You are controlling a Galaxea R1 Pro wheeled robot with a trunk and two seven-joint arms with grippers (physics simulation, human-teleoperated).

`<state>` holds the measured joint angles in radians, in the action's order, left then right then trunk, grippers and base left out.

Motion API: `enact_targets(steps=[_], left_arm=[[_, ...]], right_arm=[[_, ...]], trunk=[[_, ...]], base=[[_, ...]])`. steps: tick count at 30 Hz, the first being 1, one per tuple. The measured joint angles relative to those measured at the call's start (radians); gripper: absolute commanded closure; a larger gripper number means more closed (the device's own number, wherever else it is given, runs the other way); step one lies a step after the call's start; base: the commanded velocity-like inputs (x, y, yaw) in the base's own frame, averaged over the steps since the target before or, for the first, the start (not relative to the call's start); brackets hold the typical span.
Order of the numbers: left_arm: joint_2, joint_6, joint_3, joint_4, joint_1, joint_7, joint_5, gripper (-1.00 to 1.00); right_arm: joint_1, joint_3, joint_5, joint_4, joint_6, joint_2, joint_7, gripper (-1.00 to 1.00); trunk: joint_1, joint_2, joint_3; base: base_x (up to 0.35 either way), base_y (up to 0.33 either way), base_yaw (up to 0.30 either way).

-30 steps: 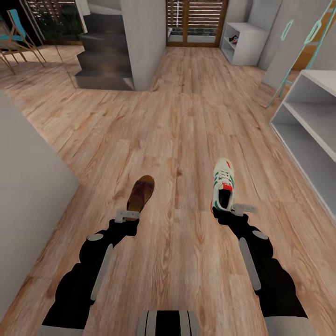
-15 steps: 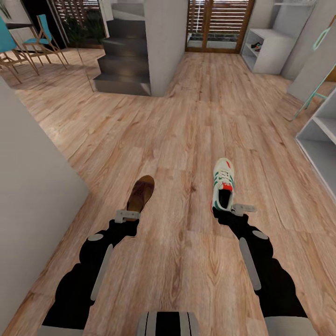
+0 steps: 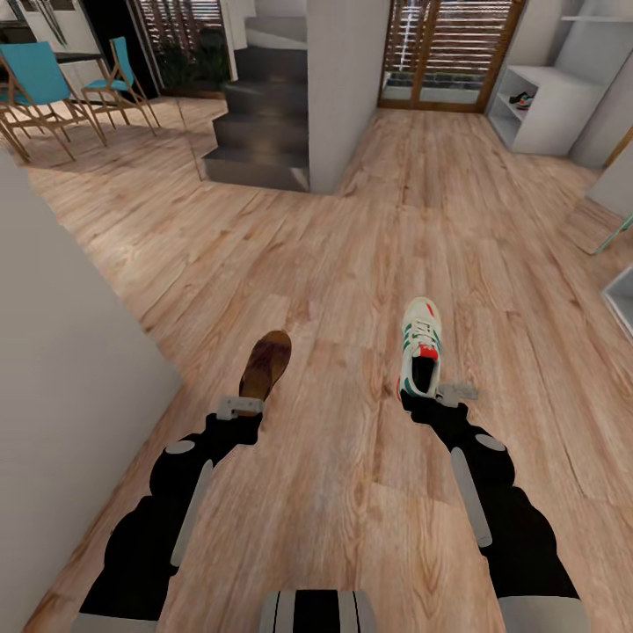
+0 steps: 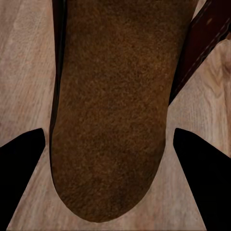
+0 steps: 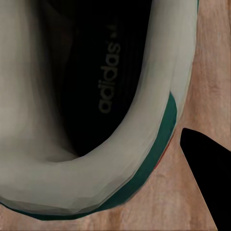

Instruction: Pick up the two gym shoes and the two sandals from the corridor floor and place them onto the hallstand (shoe rack) in the corridor, making sure they are on the rack and not on the floor. Arrange them so the two gym shoes are next to each other and the two sandals are next to each other.

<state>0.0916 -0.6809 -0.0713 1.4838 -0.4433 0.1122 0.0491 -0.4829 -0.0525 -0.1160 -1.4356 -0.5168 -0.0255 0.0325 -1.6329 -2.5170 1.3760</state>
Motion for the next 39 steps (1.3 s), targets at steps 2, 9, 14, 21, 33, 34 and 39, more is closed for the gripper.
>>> enact_targets(steps=[2, 9, 14, 21, 33, 34, 39], left_arm=[[0.000, 0.000, 0.000, 0.000, 0.000, 0.000, 0.000, 1.00], [0.000, 0.000, 0.000, 0.000, 0.000, 0.000, -0.001, 1.00], [0.000, 0.000, 0.000, 0.000, 0.000, 0.000, -0.001, 1.00], [0.000, 0.000, 0.001, 0.000, 0.000, 0.000, -0.001, 1.00], [0.000, 0.000, 0.001, 0.000, 0.000, 0.000, -0.001, 1.00], [0.000, 0.000, 0.001, 0.000, 0.000, 0.000, -0.001, 1.00], [0.000, 0.000, 0.001, 0.000, 0.000, 0.000, -0.002, 1.00]], right_arm=[[0.000, 0.000, 0.000, 0.000, 0.000, 0.000, 0.001, 1.00], [0.000, 0.000, 0.000, 0.001, 0.000, 0.000, 0.000, 1.00], [0.000, 0.000, 0.000, 0.001, 0.000, 0.000, 0.000, 1.00], [0.000, 0.000, -0.001, 0.001, 0.000, 0.000, 0.001, 1.00], [0.000, 0.000, 0.000, 0.001, 0.000, 0.000, 0.000, 1.00], [0.000, 0.000, 0.000, 0.001, 0.000, 0.000, 0.000, 1.00], [0.000, 0.000, 0.000, 0.001, 0.000, 0.000, 0.000, 1.00]], trunk=[[0.000, 0.000, -0.002], [0.000, 0.000, -0.005], [0.000, 0.000, -0.005], [0.000, 0.000, -0.007], [0.000, 0.000, -0.012], [0.000, 0.000, -0.012], [0.000, 0.000, -0.012]], base=[[0.339, 0.000, 0.070], [0.339, 0.000, 0.015], [0.339, 0.000, 0.001], [0.339, 0.000, -0.094], [0.319, 0.000, -0.080], [0.188, 0.000, -0.001], [0.142, 0.000, 0.000]])
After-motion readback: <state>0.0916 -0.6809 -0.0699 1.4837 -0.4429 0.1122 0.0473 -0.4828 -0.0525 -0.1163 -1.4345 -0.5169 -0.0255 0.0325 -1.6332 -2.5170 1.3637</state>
